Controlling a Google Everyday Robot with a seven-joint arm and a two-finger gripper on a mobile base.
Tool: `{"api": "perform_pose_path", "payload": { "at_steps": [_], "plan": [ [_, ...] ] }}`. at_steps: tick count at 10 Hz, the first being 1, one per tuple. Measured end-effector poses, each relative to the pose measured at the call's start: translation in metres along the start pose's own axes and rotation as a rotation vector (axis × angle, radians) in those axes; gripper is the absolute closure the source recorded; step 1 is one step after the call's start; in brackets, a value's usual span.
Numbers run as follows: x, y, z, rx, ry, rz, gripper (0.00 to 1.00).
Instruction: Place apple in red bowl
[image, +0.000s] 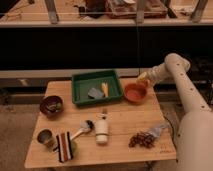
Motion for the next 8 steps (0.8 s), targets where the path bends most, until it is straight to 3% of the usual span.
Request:
{"api": "perform_pose_path", "payload": {
  "at_steps": [2,8],
  "plan": [
    [-0.002,0.008,0.001,-0.002,0.0,0.021,0.2],
    [-0.013,0.013,-0.012,0.003,0.011,0.012,0.2]
  ]
}}
